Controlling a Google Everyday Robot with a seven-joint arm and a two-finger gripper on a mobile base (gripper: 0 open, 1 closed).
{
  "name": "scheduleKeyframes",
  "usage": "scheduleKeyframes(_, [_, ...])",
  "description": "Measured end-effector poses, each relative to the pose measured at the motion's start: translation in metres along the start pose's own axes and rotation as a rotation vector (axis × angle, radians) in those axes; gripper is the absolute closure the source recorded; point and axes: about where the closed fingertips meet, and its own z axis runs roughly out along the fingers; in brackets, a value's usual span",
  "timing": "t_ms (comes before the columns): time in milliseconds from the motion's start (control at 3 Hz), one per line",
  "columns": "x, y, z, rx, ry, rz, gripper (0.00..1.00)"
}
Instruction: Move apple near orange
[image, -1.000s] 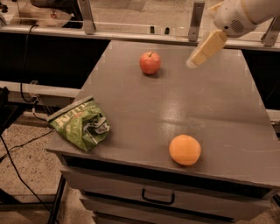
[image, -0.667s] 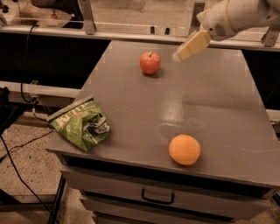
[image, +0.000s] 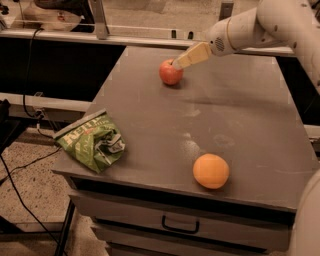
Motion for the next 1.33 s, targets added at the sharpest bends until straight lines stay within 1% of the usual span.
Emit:
scheduleKeyframes(333, [0.011, 0.001, 0.031, -0.007, 0.001, 0.044, 0.00])
scheduleKeyframes(667, [0.021, 0.004, 0.053, -0.015, 0.020, 0.054, 0.00])
scheduleKeyframes(1000, [0.029, 0.010, 0.066, -0.033, 0.046, 0.039, 0.16])
scheduleKeyframes(1333, [0.035, 0.020, 0.074, -0.068, 0.081, 0.003, 0.47])
